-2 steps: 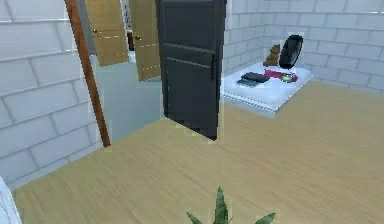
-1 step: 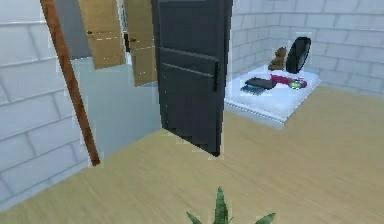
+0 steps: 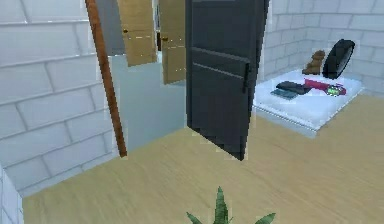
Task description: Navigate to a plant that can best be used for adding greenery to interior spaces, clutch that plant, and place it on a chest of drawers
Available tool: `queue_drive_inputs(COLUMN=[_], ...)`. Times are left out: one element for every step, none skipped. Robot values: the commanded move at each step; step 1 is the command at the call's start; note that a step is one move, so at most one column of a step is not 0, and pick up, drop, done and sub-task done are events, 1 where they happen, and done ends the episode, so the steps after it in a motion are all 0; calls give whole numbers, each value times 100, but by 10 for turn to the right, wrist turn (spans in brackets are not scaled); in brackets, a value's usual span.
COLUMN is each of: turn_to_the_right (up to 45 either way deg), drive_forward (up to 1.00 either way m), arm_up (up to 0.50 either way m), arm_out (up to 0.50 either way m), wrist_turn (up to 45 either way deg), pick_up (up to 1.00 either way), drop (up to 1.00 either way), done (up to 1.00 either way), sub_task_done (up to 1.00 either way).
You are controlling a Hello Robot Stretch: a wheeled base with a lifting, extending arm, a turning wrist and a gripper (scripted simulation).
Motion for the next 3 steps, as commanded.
queue_drive_inputs(turn_to_the_right=[-30,450,450], drive_forward=[0,0,0], arm_up=[0,0,0], arm_out=[0,0,0], wrist_turn=[0,0,0], pick_up=[0,0,0], drop=[0,0,0], done=[0,0,0], sub_task_done=[0,0,0])
